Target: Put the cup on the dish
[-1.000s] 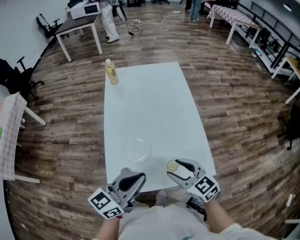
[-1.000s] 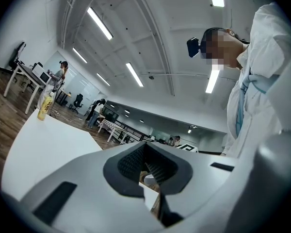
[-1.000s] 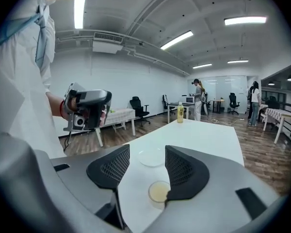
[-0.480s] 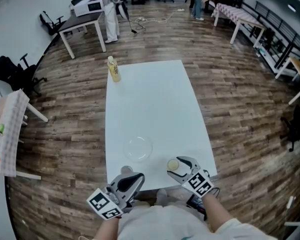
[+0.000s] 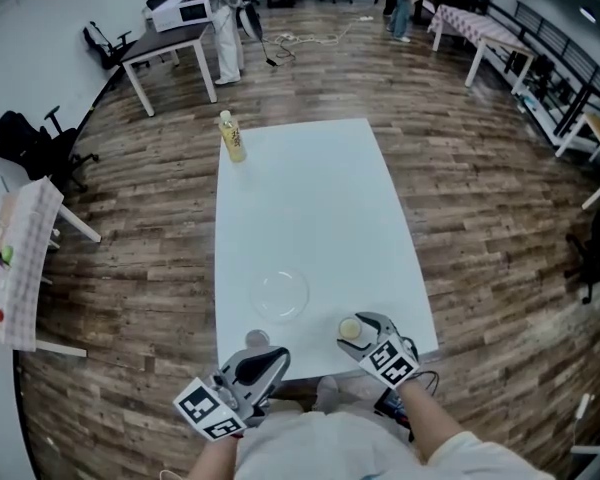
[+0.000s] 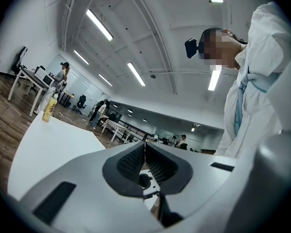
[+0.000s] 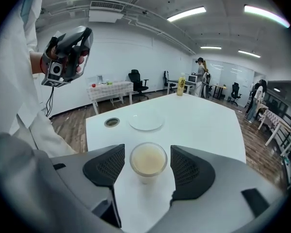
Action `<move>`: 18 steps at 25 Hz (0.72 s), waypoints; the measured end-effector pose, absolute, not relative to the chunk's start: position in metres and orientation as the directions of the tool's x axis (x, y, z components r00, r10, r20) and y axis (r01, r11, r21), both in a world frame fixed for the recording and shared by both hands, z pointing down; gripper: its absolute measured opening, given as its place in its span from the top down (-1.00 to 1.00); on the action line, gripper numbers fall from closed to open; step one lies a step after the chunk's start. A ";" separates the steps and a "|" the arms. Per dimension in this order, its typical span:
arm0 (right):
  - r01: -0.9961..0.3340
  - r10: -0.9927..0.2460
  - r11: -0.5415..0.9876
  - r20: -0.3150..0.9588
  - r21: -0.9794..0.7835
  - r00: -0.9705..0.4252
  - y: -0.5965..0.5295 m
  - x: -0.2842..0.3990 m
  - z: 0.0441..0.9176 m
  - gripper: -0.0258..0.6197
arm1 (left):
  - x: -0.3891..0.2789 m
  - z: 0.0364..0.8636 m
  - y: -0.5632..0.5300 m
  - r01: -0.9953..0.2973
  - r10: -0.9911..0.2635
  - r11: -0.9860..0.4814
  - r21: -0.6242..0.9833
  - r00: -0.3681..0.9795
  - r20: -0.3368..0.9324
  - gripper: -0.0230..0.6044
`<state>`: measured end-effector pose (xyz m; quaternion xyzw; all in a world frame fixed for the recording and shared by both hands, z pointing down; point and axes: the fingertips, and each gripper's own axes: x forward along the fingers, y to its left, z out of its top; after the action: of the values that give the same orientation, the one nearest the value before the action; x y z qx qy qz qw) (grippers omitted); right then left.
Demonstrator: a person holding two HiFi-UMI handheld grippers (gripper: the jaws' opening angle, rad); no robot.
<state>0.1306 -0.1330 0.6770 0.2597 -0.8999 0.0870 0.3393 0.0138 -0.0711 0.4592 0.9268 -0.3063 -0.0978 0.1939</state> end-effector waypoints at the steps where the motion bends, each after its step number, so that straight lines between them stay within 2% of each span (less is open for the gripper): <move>1: -0.528 -0.407 0.849 0.660 0.018 -0.632 -0.133 0.131 0.679 0.00 | 0.014 0.460 -0.071 -0.531 -0.606 -0.737 0.419 0.793 -0.061 0.92; 18: -0.526 -0.408 0.849 0.706 0.060 -0.579 -0.135 0.135 0.697 0.05 | 0.012 0.460 -0.067 -0.536 -0.609 -0.734 0.416 0.792 -0.054 0.92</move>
<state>0.1353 -0.1346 0.6974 0.2639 -0.8850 0.0780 0.3755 0.0118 -0.0671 0.4599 0.9265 -0.3088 -0.0938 0.1934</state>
